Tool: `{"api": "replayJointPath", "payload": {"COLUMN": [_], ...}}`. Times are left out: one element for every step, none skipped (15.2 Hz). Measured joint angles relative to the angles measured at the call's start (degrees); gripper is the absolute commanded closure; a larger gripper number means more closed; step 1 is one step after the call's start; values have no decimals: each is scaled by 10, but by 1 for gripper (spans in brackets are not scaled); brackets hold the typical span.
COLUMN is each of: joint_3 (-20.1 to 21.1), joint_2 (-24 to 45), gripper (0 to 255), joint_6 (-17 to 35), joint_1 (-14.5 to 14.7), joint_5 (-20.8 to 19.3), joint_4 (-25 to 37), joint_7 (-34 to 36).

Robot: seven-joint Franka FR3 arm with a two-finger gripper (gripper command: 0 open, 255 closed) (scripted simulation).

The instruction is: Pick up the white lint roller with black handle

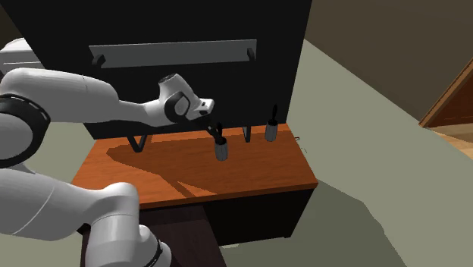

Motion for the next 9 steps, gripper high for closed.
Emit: {"api": "replayJointPath", "payload": {"joint_3": [35, 77, 108, 135, 153, 167, 180, 191, 205], "joint_2": [17, 36, 47, 58, 64, 71, 75, 78, 83], "gripper": [0, 0, 0, 0, 0, 0, 0, 0, 0], "joint_6": [12, 24, 34, 42, 50, 55, 62, 69, 76], "joint_1": [-28, -63, -88, -111, -126, -141, -152, -164, -178], "joint_5": [-27, -59, -83, -102, -115, -126, -135, -143, -153], "joint_4": [10, 20, 24, 28, 27, 28, 25, 22, 20], "joint_7": [27, 60, 85, 105, 119, 130, 140, 149, 158]}}
